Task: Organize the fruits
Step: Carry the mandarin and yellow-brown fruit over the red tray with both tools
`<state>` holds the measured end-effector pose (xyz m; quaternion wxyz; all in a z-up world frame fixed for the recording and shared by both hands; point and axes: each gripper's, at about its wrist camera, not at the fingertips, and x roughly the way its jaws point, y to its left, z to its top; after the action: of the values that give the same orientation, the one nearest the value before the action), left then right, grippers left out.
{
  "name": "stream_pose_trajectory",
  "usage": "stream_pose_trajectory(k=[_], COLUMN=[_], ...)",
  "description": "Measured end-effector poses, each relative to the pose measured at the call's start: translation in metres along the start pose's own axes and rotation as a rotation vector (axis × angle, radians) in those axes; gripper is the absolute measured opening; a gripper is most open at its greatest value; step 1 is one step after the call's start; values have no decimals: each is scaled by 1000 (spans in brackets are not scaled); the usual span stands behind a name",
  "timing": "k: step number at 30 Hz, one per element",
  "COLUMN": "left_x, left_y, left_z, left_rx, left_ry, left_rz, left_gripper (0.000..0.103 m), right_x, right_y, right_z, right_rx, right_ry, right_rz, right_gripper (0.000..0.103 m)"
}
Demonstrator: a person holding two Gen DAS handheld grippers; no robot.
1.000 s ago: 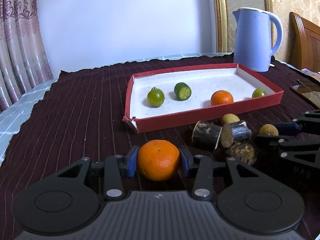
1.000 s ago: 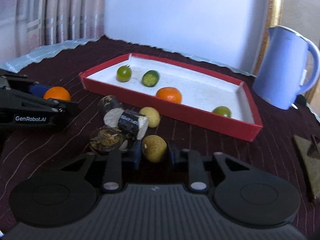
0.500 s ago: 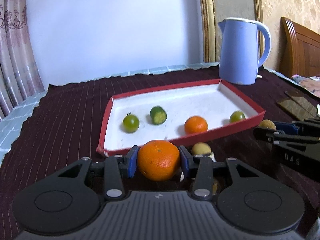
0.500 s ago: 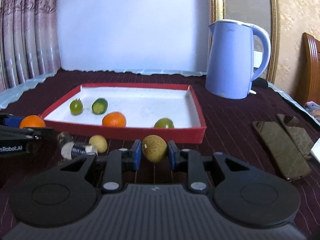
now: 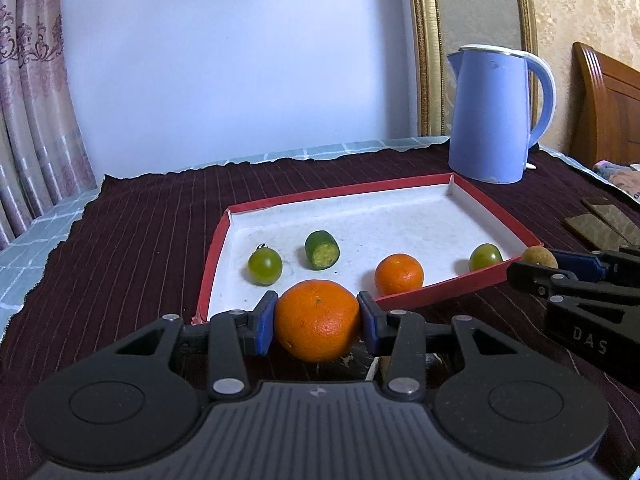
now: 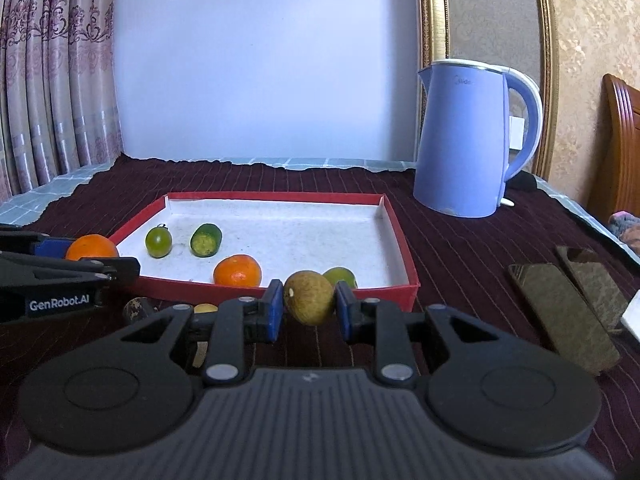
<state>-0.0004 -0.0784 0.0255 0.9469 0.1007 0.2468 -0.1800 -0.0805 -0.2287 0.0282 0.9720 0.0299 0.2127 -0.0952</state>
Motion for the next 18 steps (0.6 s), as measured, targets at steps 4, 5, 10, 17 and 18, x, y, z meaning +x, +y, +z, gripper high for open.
stream_pose_trajectory(k=[4,5,10,17,18], left_x=[4,4,7,15,16], left_y=[0,0,-1,-4,-4], left_z=[2,2,5,9,9], left_rx=[-13,-14,-11,-2,-2], left_ry=[9,10,4,10,11], left_rz=[-5,-5,10,31,32], left_gripper=[42,42,42,42,42], right_x=[0,1,3,9,9], right_y=[2,2,2,2,2], right_z=[3,4,7,10,10], right_rx=[-8,-10,-18,-14,-14], right_ry=[-4,-5,-4,0,1], right_rz=[-1,-1,-3,-6,-7], right_gripper=[26,26,26,26,26])
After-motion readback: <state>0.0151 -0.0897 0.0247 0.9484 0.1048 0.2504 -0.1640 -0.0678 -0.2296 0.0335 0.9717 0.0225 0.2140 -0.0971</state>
